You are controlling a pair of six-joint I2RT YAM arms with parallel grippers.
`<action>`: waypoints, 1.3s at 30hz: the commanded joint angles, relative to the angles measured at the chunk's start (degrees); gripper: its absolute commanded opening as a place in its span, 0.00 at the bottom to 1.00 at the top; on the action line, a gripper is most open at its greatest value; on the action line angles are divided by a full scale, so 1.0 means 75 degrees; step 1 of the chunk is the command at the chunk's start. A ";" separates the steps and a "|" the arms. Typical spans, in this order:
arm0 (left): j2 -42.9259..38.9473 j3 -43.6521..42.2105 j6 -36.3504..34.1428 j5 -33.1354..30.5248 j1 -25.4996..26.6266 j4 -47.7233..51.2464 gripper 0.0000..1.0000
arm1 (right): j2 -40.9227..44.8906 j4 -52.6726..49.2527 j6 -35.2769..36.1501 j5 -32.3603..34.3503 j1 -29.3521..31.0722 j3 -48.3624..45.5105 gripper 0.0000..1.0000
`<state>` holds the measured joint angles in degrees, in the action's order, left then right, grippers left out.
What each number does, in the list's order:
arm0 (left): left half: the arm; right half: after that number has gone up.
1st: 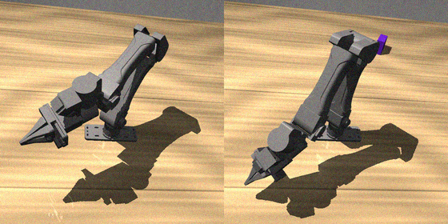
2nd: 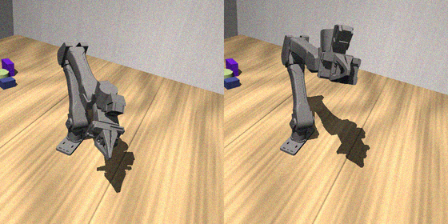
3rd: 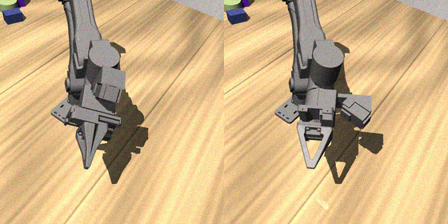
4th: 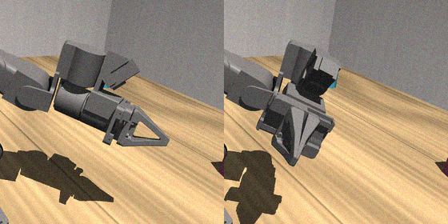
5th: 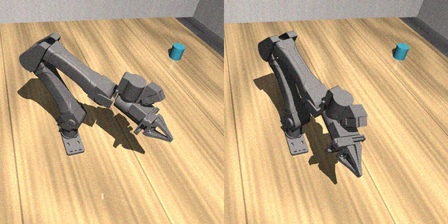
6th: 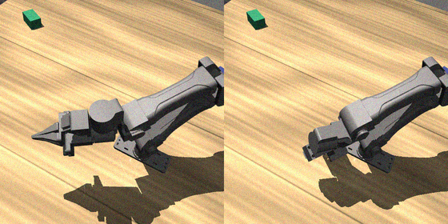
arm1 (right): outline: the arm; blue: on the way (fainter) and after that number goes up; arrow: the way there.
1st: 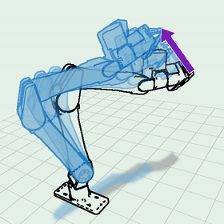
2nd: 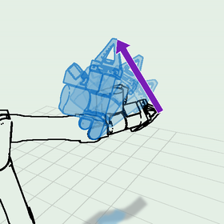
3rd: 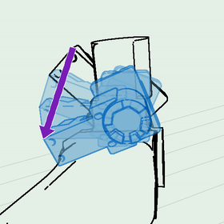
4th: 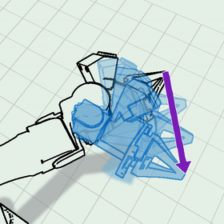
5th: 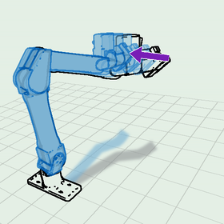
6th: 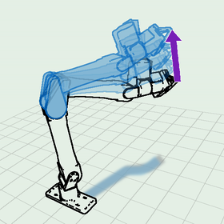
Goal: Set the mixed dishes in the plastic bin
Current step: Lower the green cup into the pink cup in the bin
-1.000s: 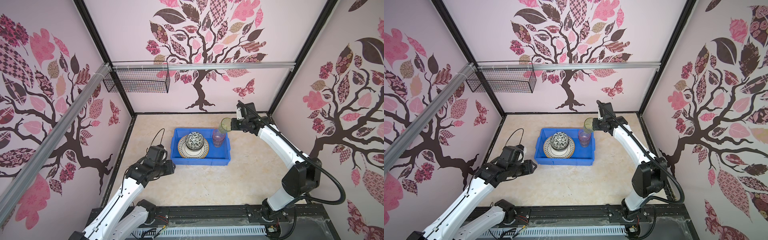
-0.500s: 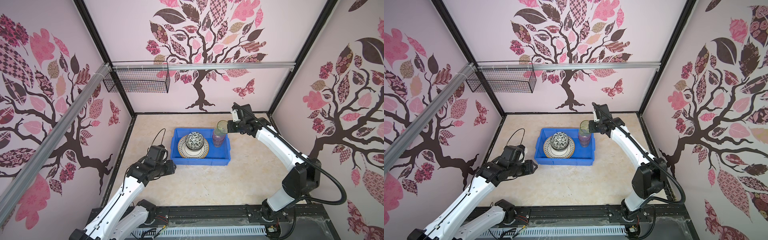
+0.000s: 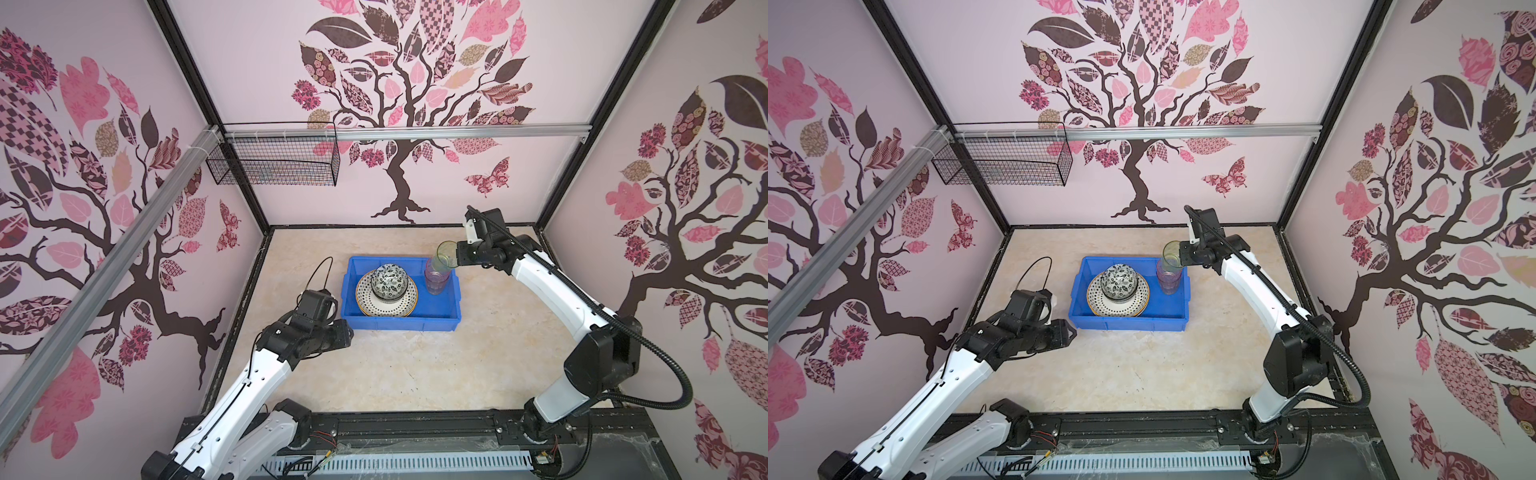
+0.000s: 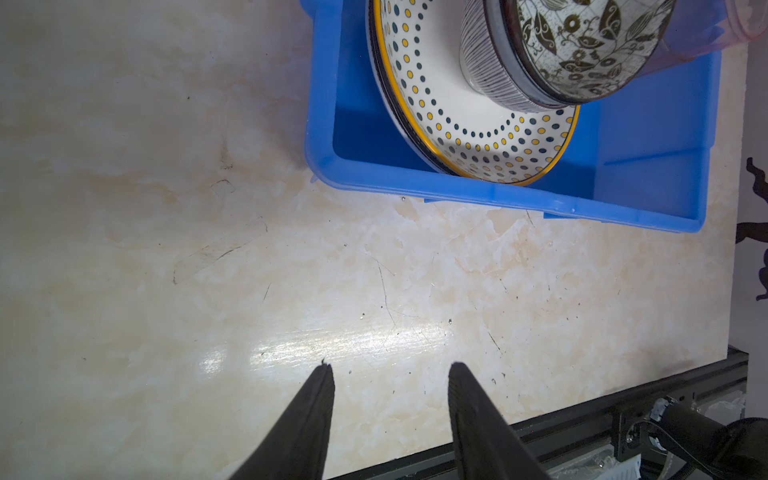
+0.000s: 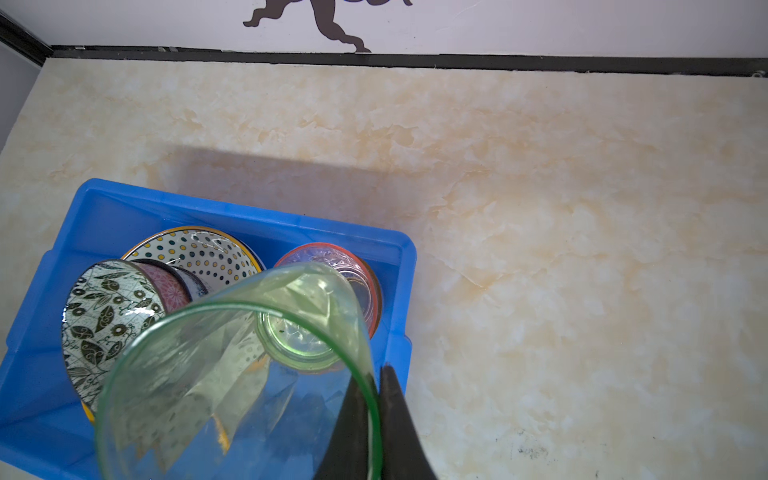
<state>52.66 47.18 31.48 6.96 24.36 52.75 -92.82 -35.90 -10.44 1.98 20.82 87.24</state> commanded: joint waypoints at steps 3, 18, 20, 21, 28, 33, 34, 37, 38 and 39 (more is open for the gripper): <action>-0.0025 0.0041 -0.0051 0.0056 -0.0025 -0.0130 0.49 | -0.0297 -0.0018 0.0021 0.0158 0.0024 -0.0040 0.00; -0.0026 0.0002 -0.0039 0.0044 -0.0025 -0.0146 0.49 | -0.0718 0.0064 -0.0011 0.0035 0.0015 -0.0124 0.00; -0.0038 0.0006 -0.0041 0.0046 -0.0025 -0.0143 0.49 | -0.0755 0.0086 -0.0026 0.0019 0.0019 -0.0130 0.00; -0.0049 0.0006 -0.0029 0.0045 -0.0025 -0.0122 0.49 | -0.0772 0.0099 -0.0029 0.0017 0.0024 -0.0147 0.00; -0.0120 0.0009 0.0009 -0.0014 -0.0025 -0.0061 0.49 | -0.0872 0.0123 -0.0031 -0.0035 0.0024 -0.0159 0.00; -0.0039 0.0006 -0.0003 -0.0014 -0.0028 -0.0088 0.49 | -0.1044 0.0033 -0.0001 -0.0159 0.0031 -0.0055 0.00; -0.0038 0.0011 -0.0003 -0.0014 -0.0026 -0.0103 0.49 | -0.1084 0.0018 0.0009 -0.0168 0.0032 -0.0029 0.00; -0.0038 0.0003 0.0001 -0.0014 -0.0025 -0.0125 0.49 | -0.1160 -0.0006 0.0009 -0.0125 0.0047 0.0017 0.00; -0.0041 0.0016 -0.0002 -0.0020 -0.0025 -0.0112 0.49 | -0.1182 -0.0006 0.0010 -0.0120 0.0045 0.0029 0.00; -0.0038 0.0013 -0.0007 -0.0026 -0.0027 -0.0119 0.49 | -0.1195 -0.0006 0.0012 -0.0125 0.0057 0.0028 0.01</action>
<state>52.49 47.18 31.51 6.94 24.36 52.62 -100.36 -34.94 -10.46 1.26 20.93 86.50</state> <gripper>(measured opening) 0.493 0.081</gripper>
